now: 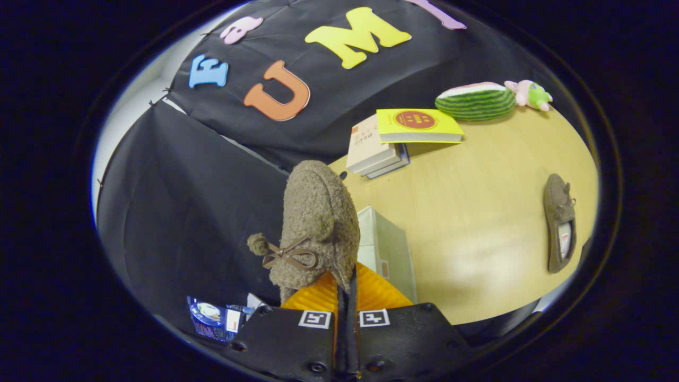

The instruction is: Open the storage box then place both shoes into the box .Put the left shoe in first, then the right shoe, with the right side of both shoes facing outward in a uniform manner.

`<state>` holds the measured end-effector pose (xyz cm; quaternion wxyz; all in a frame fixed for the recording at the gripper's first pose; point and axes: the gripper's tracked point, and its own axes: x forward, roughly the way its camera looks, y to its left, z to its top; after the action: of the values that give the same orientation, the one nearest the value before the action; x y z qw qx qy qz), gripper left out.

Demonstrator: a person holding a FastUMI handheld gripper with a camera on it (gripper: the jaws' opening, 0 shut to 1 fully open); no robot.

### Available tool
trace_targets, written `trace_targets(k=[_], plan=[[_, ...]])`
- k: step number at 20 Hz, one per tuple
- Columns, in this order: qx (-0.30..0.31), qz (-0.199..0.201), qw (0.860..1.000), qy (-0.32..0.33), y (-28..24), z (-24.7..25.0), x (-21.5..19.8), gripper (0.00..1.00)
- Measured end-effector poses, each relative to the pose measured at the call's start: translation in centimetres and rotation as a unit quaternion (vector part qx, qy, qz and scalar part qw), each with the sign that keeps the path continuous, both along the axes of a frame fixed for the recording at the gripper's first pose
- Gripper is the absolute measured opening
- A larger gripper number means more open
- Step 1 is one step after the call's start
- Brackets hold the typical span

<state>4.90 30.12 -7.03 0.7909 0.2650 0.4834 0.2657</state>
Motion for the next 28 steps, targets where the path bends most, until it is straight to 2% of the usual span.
trace_targets(k=[3,9,16,20,22,26,27,28], plan=[[-0.003,0.007,1.0,0.018,3.7,-0.8,-0.8,0.06],[-0.046,0.029,0.997,0.062,9.1,-6.3,-2.8,0.06],[-0.065,0.002,0.993,0.1,11.9,-11.2,-3.4,0.06],[-0.089,0.008,0.988,0.127,12.8,-13.7,-4.5,0.06],[-0.078,0.023,0.988,0.13,13.8,-14.1,-4.6,0.06],[-0.066,0.028,0.987,0.146,14.3,-14.6,-4.7,0.14],[-0.067,0.032,0.987,0.143,14.4,-14.5,-4.8,0.3],[-0.073,0.036,0.987,0.138,14.2,-14.7,-4.7,0.38]])
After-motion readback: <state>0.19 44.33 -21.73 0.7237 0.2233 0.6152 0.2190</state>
